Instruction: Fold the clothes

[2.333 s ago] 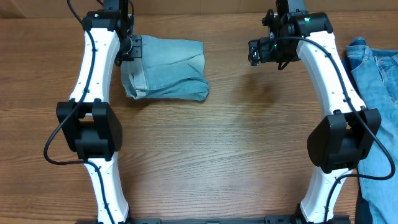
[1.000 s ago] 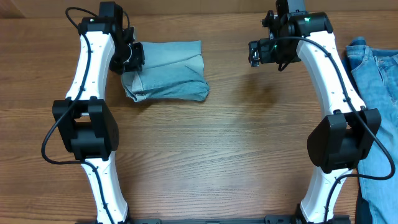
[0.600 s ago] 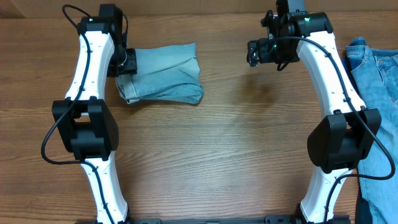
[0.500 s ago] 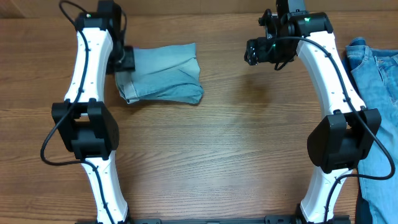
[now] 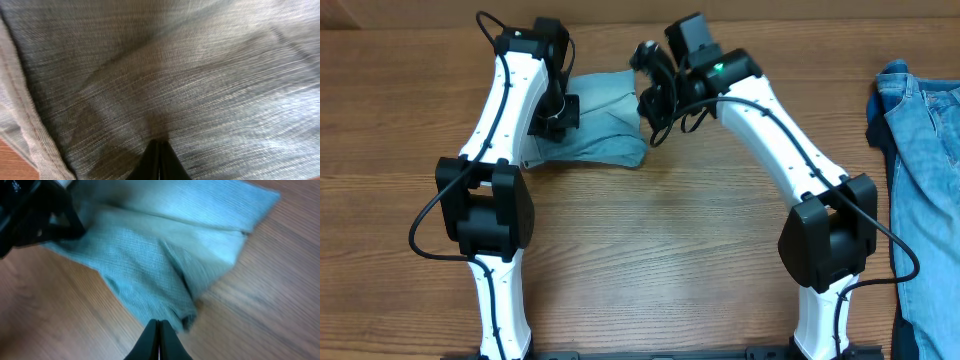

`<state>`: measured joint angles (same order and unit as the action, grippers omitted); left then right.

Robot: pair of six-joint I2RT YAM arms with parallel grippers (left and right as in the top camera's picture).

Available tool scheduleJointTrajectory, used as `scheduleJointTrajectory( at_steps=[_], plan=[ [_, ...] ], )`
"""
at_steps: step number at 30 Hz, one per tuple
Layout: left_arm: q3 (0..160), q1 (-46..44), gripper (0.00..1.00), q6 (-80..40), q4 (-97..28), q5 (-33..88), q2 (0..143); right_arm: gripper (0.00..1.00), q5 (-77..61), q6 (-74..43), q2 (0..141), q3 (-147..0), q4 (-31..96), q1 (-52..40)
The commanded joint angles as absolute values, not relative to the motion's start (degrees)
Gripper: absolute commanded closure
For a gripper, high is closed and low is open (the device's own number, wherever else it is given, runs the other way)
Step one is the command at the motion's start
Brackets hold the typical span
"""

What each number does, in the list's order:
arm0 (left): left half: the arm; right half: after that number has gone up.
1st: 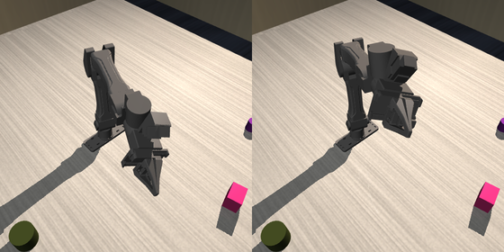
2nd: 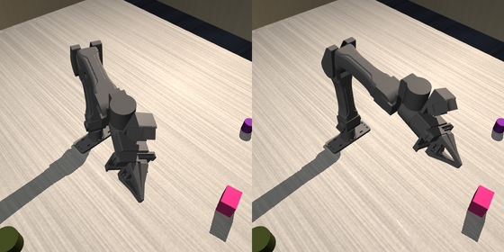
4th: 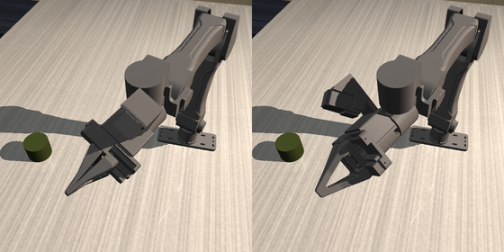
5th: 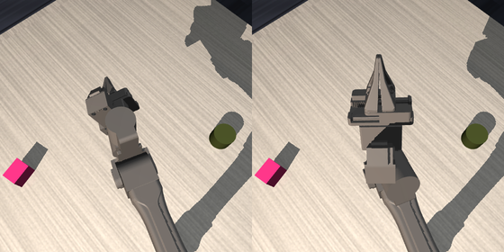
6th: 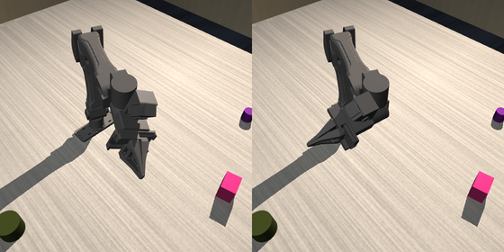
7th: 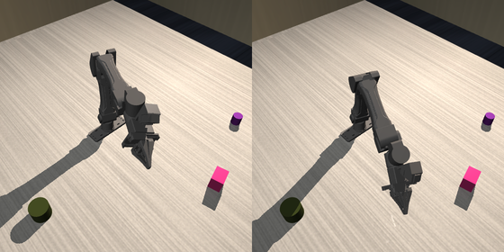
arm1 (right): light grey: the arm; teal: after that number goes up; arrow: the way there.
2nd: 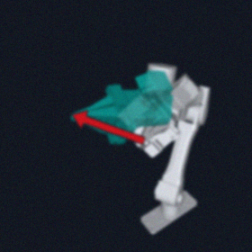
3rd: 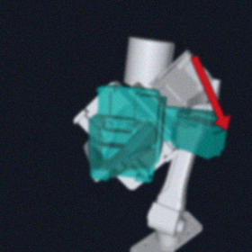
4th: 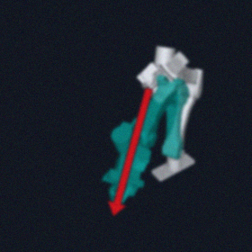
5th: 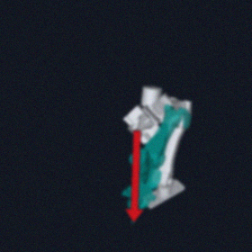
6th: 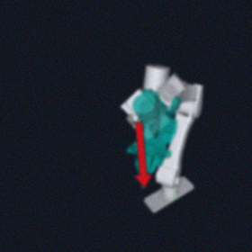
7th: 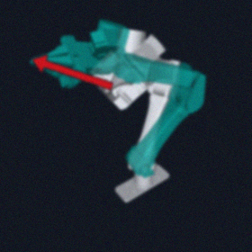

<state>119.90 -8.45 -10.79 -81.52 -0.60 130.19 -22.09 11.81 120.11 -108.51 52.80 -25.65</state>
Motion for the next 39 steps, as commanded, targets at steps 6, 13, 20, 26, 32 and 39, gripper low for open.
scheduleJointTrajectory(
  at_steps=[6, 13, 20, 26, 32, 39],
  plan=[
    [107.35, -7.9, 0.96, -10.26, -73.45, -0.64, 129.64, 0.96, -25.52, 7.73, 119.7, -92.6, 25.5, -30.22],
    [103.66, -7.88, 0.96, -9.17, -71.4, -2.39, 129.64, 0.96, -21.74, 4.21, 120.44, -92.58, 19.59, -30.46],
    [103.66, -7.88, 0.96, -8.78, -71.26, -3.14, 129.64, 0.96, -23.24, -1.04, 128.03, -92.58, 25.08, -32.1],
    [103.66, -7.84, 0.96, -8.78, -69.17, -4.97, 129.64, 0.96, -23.2, -16.6, 128.01, -92.6, 36.95, -31.42],
    [109.93, -7.86, 0.96, -6.0, -68.23, -5.45, 129.4, 0.96, -21.39, -22.65, 128.03, -92.6, 39.97, -31.4],
    [117.71, -6.17, 0.96, -5.04, -67.53, -13.96, 129.51, 0.96, -21.02, -24.32, 128.03, -92.6, 42.76, -31.38]
  ],
)
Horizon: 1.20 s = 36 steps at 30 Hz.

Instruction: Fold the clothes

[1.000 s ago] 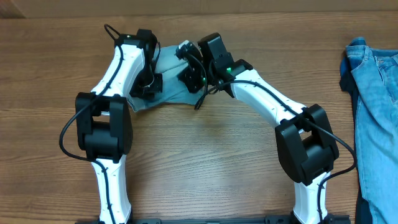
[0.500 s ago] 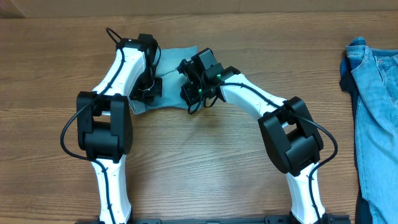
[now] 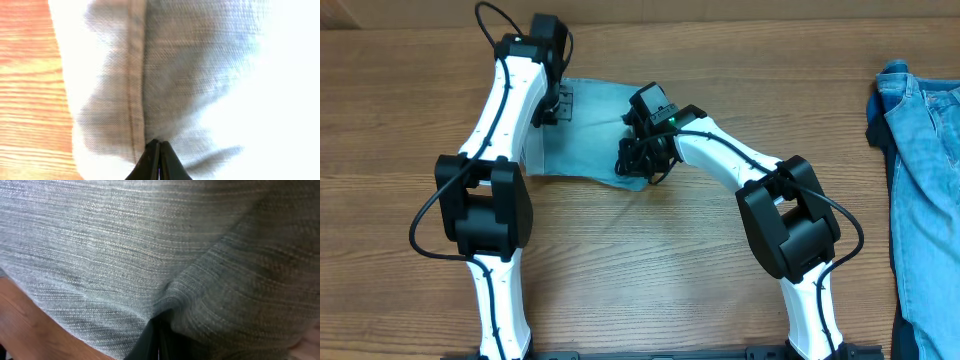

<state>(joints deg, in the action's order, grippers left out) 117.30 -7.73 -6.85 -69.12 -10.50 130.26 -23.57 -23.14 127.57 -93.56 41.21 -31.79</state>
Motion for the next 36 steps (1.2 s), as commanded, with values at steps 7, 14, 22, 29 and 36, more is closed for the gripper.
scheduleJointTrajectory(
  at_steps=[7, 14, 22, 29, 36],
  plan=[
    [109.23, -3.09, 0.94, -3.79, -54.06, -13.69, 130.1, 0.96, -21.06, -24.32, 128.03, -92.6, 43.38, -31.38],
    [95.92, -1.17, 0.86, -2.57, -33.8, -10.87, 130.23, 0.96, -21.04, -25.56, 128.03, -92.6, 43.24, -31.38],
    [126.3, -1.83, 0.86, -1.78, -50.81, -15.14, 129.23, 0.96, -21.02, -25.54, 128.03, -92.6, 42.5, -31.38],
    [122.37, -2.81, 0.86, -1.93, -54.22, 2.39, 129.34, 0.96, -20.58, -25.52, 128.03, -92.6, 41.87, -31.38],
    [97.43, -2.7, 0.82, -1.96, -35.0, 2.37, 129.34, 0.96, -20.6, -25.54, 128.03, -92.6, 41.67, -31.44]
  ],
)
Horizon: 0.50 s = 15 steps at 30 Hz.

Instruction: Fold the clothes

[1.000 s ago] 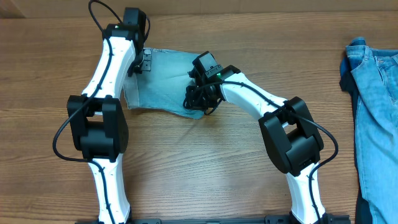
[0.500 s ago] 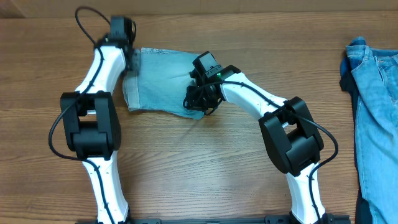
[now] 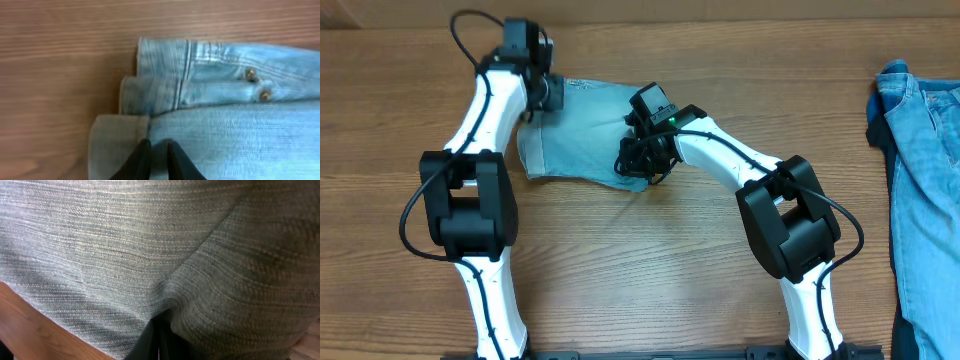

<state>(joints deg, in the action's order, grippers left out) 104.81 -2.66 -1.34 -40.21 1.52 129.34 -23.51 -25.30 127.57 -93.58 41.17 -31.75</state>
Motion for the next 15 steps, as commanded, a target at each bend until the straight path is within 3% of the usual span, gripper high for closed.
scheduleJointTrajectory(
  at_steps=[1, 8, 12, 15],
  plan=[
    [94.48, -2.66, 0.81, -2.02, -31.7, 2.33, 129.34, 0.96, -20.62, -25.54, 128.03, -92.6, 41.69, -31.44],
    [91.35, -2.55, 0.83, -6.66, -19.81, -4.43, 129.45, 0.96, -25.26, -24.69, 126.85, -93.56, 48.07, -31.24],
    [103.22, -2.66, 0.86, -6.42, -28.58, -4.43, 129.4, 0.96, -24.82, -19.42, 120.38, -103.59, 53.17, -27.81],
    [112.88, -3.11, 0.88, -6.44, -36.95, -3.31, 129.38, 0.96, -19.18, -19.27, 118.17, -108.31, 50.09, -25.65]
  ],
)
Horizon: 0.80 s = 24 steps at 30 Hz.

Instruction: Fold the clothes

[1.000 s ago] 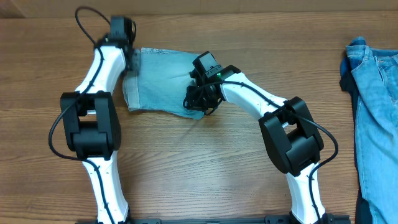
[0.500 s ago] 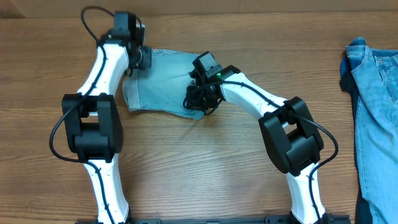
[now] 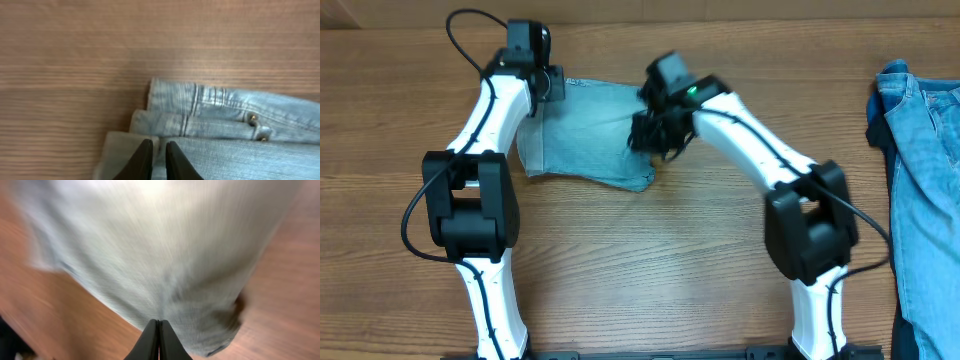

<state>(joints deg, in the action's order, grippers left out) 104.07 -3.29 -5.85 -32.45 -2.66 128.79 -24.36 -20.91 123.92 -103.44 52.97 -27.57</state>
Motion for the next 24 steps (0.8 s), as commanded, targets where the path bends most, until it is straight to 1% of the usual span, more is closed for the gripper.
scheduleJointTrajectory(
  at_steps=[1, 3, 5, 6, 7, 9, 11, 13, 15, 18, 20, 21, 24],
  plan=[
    [116.46, -3.6, 0.89, -6.44, -40.42, -1.34, 129.36, 0.96, -17.5, -19.25, 118.24, -108.36, 47.9, -25.26],
    [123.68, -5.74, 0.94, -6.48, -49.12, 5.13, 129.29, 0.96, -14.06, -19.16, 119.77, -108.27, 43.97, -24.99],
    [125.58, -9.04, 0.94, -6.46, -54.46, 13.67, 129.29, 0.96, -13.98, -18.24, 121.3, -107.07, 39.4, -24.99],
    [125.34, -10.98, 0.94, -6.48, -56.18, 15.81, 129.32, 0.96, -13.96, -17.45, 122.23, -107.04, 38.04, -25.02],
    [124.64, -13.63, 0.96, -6.44, -57.82, 16.08, 129.32, 0.96, -13.63, -16.51, 123.35, -107.04, 37.06, -25.02],
    [123.52, -17.54, 0.96, -6.81, -59.09, 15.92, 129.34, 0.96, -10.66, -15.31, 124.62, -107.04, 36.56, -24.71],
    [122.37, -19.94, 0.96, -7.75, -60.05, 15.75, 129.34, 0.96, -10.5, -13.37, 125.89, -107.04, 36.32, -24.56],
    [122.04, -21.17, 0.96, -7.88, -62.98, 11.88, 129.34, 0.96, -10.44, -12.1, 127.2, -107.04, 36.27, -24.43],
    [122.04, -20.84, 0.96, -9.08, -64.97, 7.01, 129.34, 0.96, -10.5, -12.14, 128.07, -107.04, 36.42, -23.55],
    [122.04, -19.86, 0.96, -9.06, -66.17, 6.42, 129.34, 0.96, -10.44, -12.38, 128.07, -107.04, 35.14, -22.61],
    [122.04, -18.74, 0.96, -9.5, -68.6, 1.08, 129.34, 0.96, -10.33, -13.93, 128.07, -107.04, 35.09, -21.02],
    [122.04, -17.91, 0.96, -9.5, -69.47, 0.93, 129.32, 0.96, -10.33, -14.44, 128.07, -107.04, 35.09, -20.43],
    [122.04, -15.79, 0.96, -9.15, -73.6, 5.58, 129.32, 0.96, -10.52, -14.98, 128.07, -107.04, 36.36, -19.22]
  ],
)
